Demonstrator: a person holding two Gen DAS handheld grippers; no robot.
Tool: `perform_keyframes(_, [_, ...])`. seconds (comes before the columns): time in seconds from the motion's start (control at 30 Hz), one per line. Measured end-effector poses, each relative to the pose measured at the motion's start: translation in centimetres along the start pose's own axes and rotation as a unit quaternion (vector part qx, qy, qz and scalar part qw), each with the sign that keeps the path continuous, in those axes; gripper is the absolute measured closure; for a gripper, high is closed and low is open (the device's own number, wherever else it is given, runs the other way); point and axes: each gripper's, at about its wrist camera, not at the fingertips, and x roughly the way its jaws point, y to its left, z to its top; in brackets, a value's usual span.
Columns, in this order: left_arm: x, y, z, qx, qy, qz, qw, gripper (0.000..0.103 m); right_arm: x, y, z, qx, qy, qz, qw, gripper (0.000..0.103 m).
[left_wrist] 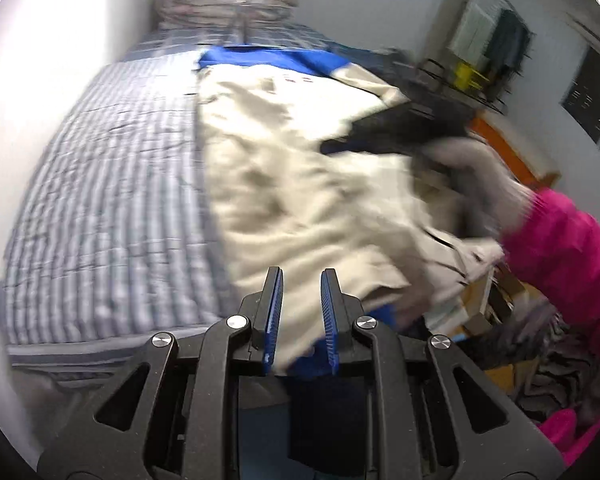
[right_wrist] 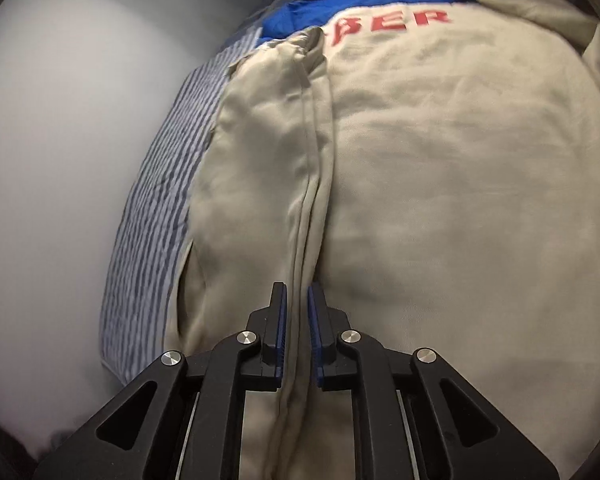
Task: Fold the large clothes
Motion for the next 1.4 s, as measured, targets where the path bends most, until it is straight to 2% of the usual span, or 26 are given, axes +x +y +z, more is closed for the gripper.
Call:
perform_keyframes(0.1, [0.4, 1.3, 0.9, -0.019, 0.002, -0.007, 0.9998, 0.086, -2.1, 1.2, -2.7, -0.033, 0.009, 0.011, 0.999, 0.092])
perform_keyframes(0.23, [2.4, 0.4, 0.9, 0.017, 0.023, -0.011, 0.9995, 0.086, -2.9, 2.7, -6.1, -0.075, 0.03, 0.012, 0.997, 0.092])
perform_keyframes(0.3, [4.3, -0.2, 0.0, 0.027, 0.051, -0.032, 0.9978, 0.086, -2.6, 3.8, -7.7, -0.09, 0.043, 0.023, 0.995, 0.092])
perform_keyframes(0.43, [8.5, -0.9, -3.9, 0.062, 0.128, -0.008, 0.9897, 0.086, -1.7, 4.5, -11.4, -0.128, 0.072, 0.013, 0.989, 0.092])
perform_keyframes(0.53, [8.5, -1.6, -5.3, 0.099, 0.133, 0.007, 0.9862, 0.086, -1.6, 4.6, -13.7, -0.158, 0.069, -0.006, 0.985, 0.092])
perform_keyframes(0.67, [6.6, -1.3, -4.8, 0.08, 0.111, 0.005, 0.9906, 0.086, -2.7, 5.0, -13.7, -0.165, 0.067, -0.005, 0.984, 0.091])
perform_keyframes(0.8, [3.4, -1.9, -2.9, 0.068, 0.057, -0.01, 0.996, 0.086, -4.8, 5.1, -13.6, -0.173, 0.043, -0.009, 0.984, 0.088])
perform_keyframes(0.87, [2.2, -2.3, -1.7, 0.071, 0.036, -0.015, 0.9967, 0.086, -6.1, 5.0, -13.4, -0.176, 0.015, -0.017, 0.984, 0.076])
perform_keyframes(0.93, [1.3, -2.9, -0.5, 0.078, 0.015, -0.018, 0.9967, 0.086, -8.2, 4.5, -13.3, -0.177, -0.028, -0.027, 0.983, 0.054])
perform_keyframes(1.0, [1.1, -3.8, 0.8, 0.086, 0.0, -0.02, 0.9961, 0.085, -10.7, 3.5, -13.3, -0.174, -0.073, -0.031, 0.981, 0.046])
perform_keyframes(1.07, [1.2, -4.2, 1.7, 0.089, -0.009, -0.022, 0.9957, 0.08, -12.8, 2.1, -13.1, -0.166, -0.102, -0.047, 0.98, 0.044])
perform_keyframes(1.13, [2.0, -4.6, 3.2, 0.084, -0.015, -0.027, 0.996, 0.069, -14.2, 0.4, -12.7, -0.152, -0.117, -0.066, 0.979, 0.044])
perform_keyframes(1.3, [4.2, -6.8, 5.9, 0.086, -0.002, -0.045, 0.9952, 0.063, -18.2, -5.6, -12.0, -0.086, -0.139, -0.118, 0.98, 0.044])
perform_keyframes(1.33, [4.6, -7.3, 6.3, 0.09, 0.001, -0.047, 0.9949, 0.051, -18.9, -6.6, -11.8, -0.074, -0.142, -0.128, 0.979, 0.044])
perform_keyframes(1.4, [5.2, -8.3, 7.1, 0.09, 0.003, -0.051, 0.9946, 0.035, -20.2, -8.7, -11.7, -0.054, -0.148, -0.142, 0.977, 0.044])
